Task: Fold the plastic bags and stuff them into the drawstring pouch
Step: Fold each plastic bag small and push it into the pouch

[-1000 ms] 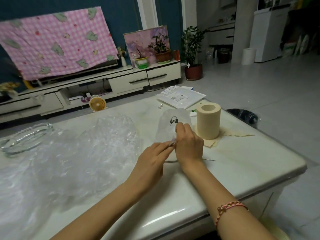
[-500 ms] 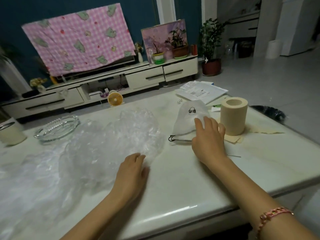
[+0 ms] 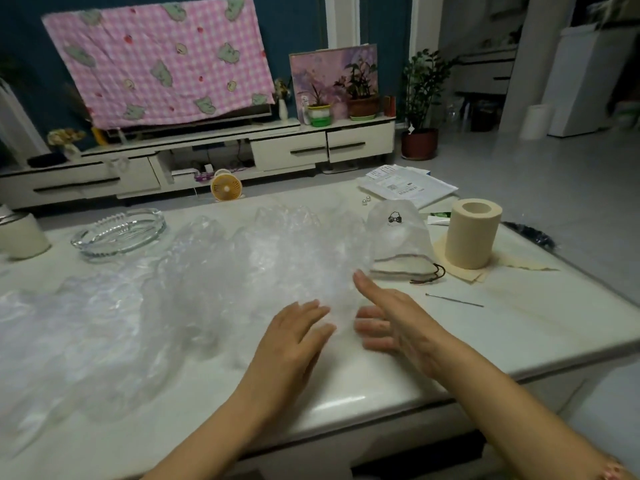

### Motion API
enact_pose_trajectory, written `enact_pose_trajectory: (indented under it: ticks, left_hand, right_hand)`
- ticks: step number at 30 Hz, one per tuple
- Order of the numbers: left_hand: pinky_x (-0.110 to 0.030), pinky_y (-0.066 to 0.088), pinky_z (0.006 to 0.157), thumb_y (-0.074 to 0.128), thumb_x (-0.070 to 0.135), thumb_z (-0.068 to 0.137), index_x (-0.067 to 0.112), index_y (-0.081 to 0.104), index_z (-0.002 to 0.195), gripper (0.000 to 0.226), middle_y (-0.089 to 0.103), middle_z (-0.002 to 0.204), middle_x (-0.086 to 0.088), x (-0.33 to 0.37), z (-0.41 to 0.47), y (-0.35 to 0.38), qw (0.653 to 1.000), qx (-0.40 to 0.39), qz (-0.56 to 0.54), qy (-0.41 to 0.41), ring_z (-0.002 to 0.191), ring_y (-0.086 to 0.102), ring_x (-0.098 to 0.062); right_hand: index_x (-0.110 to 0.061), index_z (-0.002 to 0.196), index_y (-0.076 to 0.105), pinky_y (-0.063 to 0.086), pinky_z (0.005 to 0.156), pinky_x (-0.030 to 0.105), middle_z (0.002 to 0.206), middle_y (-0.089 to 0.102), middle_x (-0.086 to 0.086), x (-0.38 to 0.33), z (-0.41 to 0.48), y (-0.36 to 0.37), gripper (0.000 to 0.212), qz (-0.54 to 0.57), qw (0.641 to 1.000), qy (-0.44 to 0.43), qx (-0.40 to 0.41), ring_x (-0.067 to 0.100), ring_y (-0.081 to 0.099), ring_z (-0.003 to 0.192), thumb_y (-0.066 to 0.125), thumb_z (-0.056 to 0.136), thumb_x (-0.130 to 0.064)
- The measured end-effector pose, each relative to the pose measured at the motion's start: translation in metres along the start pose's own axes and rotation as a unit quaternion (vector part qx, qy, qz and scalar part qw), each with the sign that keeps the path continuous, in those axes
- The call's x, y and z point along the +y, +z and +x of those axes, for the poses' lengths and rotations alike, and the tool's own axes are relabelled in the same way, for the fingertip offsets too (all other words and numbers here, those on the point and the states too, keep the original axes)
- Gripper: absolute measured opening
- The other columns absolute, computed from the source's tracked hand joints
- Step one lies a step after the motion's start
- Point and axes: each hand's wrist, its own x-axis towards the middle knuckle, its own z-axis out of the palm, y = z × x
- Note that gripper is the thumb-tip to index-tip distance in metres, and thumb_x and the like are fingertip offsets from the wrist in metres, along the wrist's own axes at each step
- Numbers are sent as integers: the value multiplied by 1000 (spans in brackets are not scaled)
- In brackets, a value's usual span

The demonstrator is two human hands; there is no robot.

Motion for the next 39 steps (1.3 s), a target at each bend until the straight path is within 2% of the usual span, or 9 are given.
enact_pose_trajectory:
  ticks: [9, 11, 12, 13, 20, 26, 29, 33, 39]
  left_hand:
    - [-25, 31, 72, 48, 20, 76, 20, 68, 81, 21, 65, 88, 1, -2, -10, -7, 992, -123, 35, -5, 86, 45, -15]
    - [-26, 28, 62, 41, 18, 72, 19, 67, 72, 26, 58, 73, 2, -9, -11, -7, 985, -148, 68, -59, 72, 43, -16]
    - [-26, 27, 59, 38, 17, 69, 18, 66, 67, 28, 54, 67, 1, -14, -10, -8, 981, -153, 82, -91, 66, 44, -17]
    - [-27, 26, 55, 38, 15, 66, 16, 64, 62, 26, 52, 62, -1, -19, -9, -7, 978, -150, 96, -112, 61, 45, -19]
    - [-31, 31, 55, 66, -3, 58, 1, 59, 56, 9, 58, 62, -15, -25, 5, -18, 913, -219, 107, -327, 62, 53, -34]
    - [-30, 41, 71, 37, 12, 73, 2, 68, 95, 39, 66, 91, -12, 41, 44, -44, 966, 71, -26, -249, 84, 53, -23]
    - [-18, 34, 82, 35, 23, 84, 9, 63, 113, 42, 63, 107, -5, 76, 65, -28, 946, -51, -209, -242, 100, 49, -12]
    - [-31, 50, 87, 30, 32, 84, 7, 67, 110, 52, 66, 111, -11, 81, 53, 7, 948, -246, -129, -159, 105, 63, -28]
    - [-27, -19, 110, -29, 76, 56, 29, -17, 146, 102, -21, 155, 3, 58, 16, 18, 915, -357, -74, -174, 138, -25, -10]
  right_hand:
    - [-7, 66, 47, 42, 62, 36, 62, 46, 10, 12, 17, -15, 30, -109, 950, -110, 272, 25, 45, 60, 55, 91, -21]
    - [18, 90, 40, 41, 53, 30, 63, 48, 11, 5, 11, -25, 33, -52, 956, -110, 267, 22, 41, 55, 55, 91, -11]
    - [-17, 84, 39, 41, 46, 24, 62, 49, 11, 3, 6, -31, 21, -16, 965, -95, 245, 20, 39, 50, 54, 90, -3]
    - [-3, 89, 54, 39, 40, 19, 60, 51, 9, 0, 0, -36, 6, 3, 973, -81, 217, 17, 39, 46, 52, 88, 3]
    - [1, 108, 57, 44, 49, 22, 80, 62, 10, 5, -42, -53, 21, -245, 964, 16, 106, 17, 55, 59, 55, 87, -4]
    - [-12, 134, 43, 35, 97, 32, 130, 45, 8, 18, -50, -54, 46, -522, 776, -225, 273, 25, 41, 120, 57, 90, -19]
    - [-5, 108, 63, 48, 84, 41, 111, 61, 14, 21, -32, -51, 30, -547, 722, -347, 243, 34, 59, 101, 60, 79, 3]
    - [-5, 105, 67, 44, 98, 50, 127, 58, 19, 32, -6, -71, 35, -648, 688, -305, 117, 38, 55, 118, 40, 90, -21]
    - [-18, 152, 0, -12, 117, 39, 159, -10, 3, 44, -7, -104, 67, -704, 700, -83, 87, 17, -16, 145, 10, 97, -54]
